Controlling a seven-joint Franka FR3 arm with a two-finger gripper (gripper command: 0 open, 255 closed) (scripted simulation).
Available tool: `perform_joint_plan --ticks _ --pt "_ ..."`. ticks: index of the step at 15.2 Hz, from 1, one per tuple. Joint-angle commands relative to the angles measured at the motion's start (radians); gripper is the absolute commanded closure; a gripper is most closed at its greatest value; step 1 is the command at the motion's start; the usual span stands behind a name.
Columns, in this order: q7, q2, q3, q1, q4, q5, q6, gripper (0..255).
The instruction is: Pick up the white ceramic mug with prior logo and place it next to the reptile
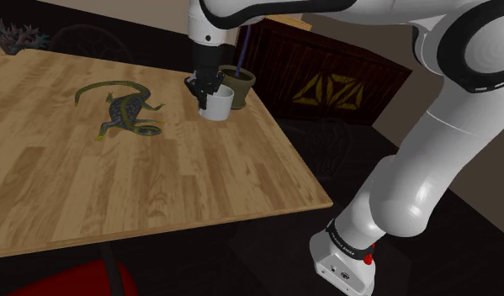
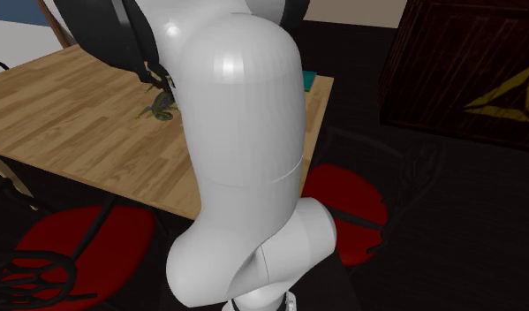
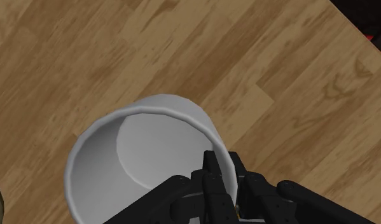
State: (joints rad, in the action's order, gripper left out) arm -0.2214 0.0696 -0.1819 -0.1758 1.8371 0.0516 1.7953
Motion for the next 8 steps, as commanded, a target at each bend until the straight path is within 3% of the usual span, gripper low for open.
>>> perform_joint_plan --ticks 1,8 --pt "-0.003 0.013 0.0 0.0 0.011 0.003 0.025 255" --pt "-0.009 0.035 0.001 -0.001 0.079 0.008 0.114 255"
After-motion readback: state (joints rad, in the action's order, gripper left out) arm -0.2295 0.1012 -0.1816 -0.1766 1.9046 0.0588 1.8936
